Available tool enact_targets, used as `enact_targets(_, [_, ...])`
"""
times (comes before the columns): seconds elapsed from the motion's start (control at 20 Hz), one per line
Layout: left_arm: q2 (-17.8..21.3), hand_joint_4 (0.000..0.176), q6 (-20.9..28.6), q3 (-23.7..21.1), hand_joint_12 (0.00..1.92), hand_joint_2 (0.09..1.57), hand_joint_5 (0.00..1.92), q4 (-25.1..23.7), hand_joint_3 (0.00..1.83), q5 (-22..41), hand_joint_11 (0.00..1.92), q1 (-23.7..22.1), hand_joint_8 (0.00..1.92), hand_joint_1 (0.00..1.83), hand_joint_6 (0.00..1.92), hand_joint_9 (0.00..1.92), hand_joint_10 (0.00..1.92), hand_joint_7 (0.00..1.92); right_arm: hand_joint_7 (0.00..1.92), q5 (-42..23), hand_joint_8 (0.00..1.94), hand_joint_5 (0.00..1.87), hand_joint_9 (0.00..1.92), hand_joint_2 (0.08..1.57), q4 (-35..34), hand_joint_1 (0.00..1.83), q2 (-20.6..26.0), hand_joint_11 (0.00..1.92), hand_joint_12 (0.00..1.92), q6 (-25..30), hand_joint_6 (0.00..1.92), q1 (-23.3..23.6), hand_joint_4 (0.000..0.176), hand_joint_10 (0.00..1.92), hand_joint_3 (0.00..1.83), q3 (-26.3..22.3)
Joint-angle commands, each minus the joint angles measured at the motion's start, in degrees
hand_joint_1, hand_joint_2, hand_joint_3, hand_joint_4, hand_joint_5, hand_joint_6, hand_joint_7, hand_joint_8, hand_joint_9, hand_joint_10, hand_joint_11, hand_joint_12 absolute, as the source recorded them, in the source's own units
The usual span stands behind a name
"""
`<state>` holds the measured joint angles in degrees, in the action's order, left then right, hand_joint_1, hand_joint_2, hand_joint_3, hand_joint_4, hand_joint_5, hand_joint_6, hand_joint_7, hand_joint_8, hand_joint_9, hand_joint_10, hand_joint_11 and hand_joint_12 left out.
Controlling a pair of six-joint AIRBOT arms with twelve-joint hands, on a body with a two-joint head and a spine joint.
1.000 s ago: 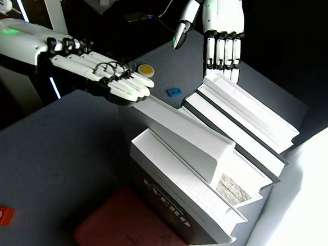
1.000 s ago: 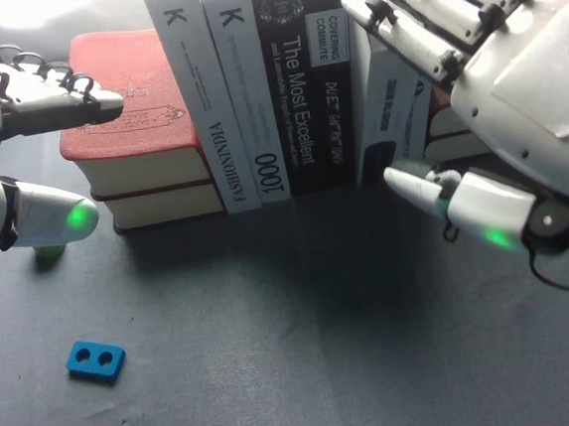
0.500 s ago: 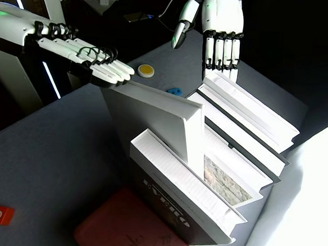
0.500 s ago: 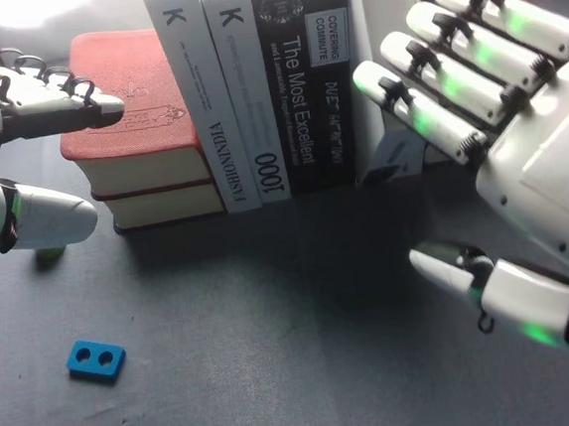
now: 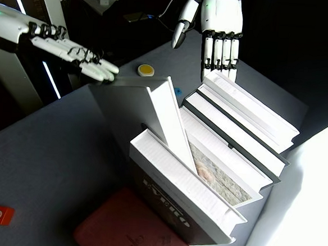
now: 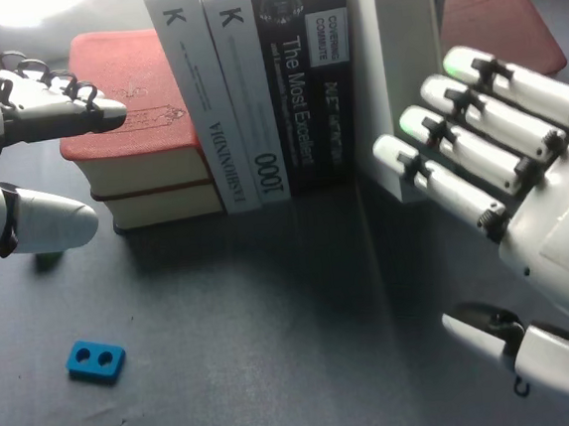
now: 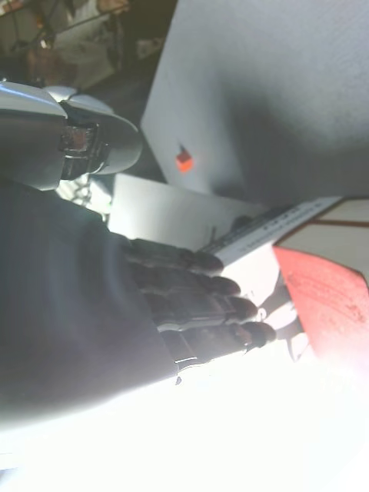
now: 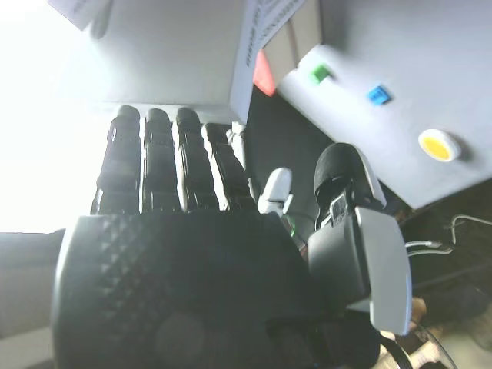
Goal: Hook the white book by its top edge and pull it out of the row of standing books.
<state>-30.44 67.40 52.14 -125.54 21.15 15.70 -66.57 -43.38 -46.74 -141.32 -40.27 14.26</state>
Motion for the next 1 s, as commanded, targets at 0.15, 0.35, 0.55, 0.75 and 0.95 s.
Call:
enact_targets(0.15, [0.4,0.0,-0.1,0.5,0.01,1.28,0.05,1.5,0.0,-2.5,0.01,-0.9,0.0,0.0,0.01,0.0,0.0,0.02,0.04,-4.3,0.0,0.08,0.0,1.27,3.3,0.0,0.0,0.0,0.0,-0.3,0.0,-0.3,0.0,0.0,0.0,-0.2])
enact_targets(0.35, [0.3,0.0,-0.1,0.7,0.01,1.28,0.05,1.5,0.0,-2.3,0.0,-0.9,0.0,0.0,0.0,0.0,0.0,0.02,0.02,-3.4,0.0,0.07,0.0,1.27,3.3,0.0,-0.7,0.0,0.0,-0.2,0.01,-1.8,0.0,0.0,0.0,0.4])
enact_targets(0.55, [0.2,0.0,-0.1,0.9,0.02,1.28,0.06,1.5,0.0,-2.2,0.02,-0.9,0.0,0.0,0.0,0.02,0.01,0.03,0.03,-1.7,0.01,0.07,0.0,1.27,3.3,0.0,-2.9,0.0,0.0,-0.3,0.01,-3.7,0.0,0.0,0.0,2.8])
enact_targets(0.75, [0.2,0.0,-0.1,0.9,0.02,1.28,0.05,1.5,0.0,-2.2,0.0,-0.9,0.0,0.0,0.0,0.0,0.0,0.02,0.06,-0.4,0.01,0.1,0.01,1.27,3.3,0.0,-5.9,0.01,0.01,-0.3,0.01,-4.5,0.0,0.0,0.0,6.7])
enact_targets(0.95, [0.2,0.0,-0.1,1.0,0.03,1.28,0.07,1.5,0.0,-2.2,0.02,-0.9,0.01,0.0,0.01,0.02,0.01,0.04,0.05,0.7,0.01,0.1,0.0,1.28,3.3,0.0,-8.3,0.0,0.0,-0.3,0.01,-5.5,0.0,0.0,0.0,9.4])
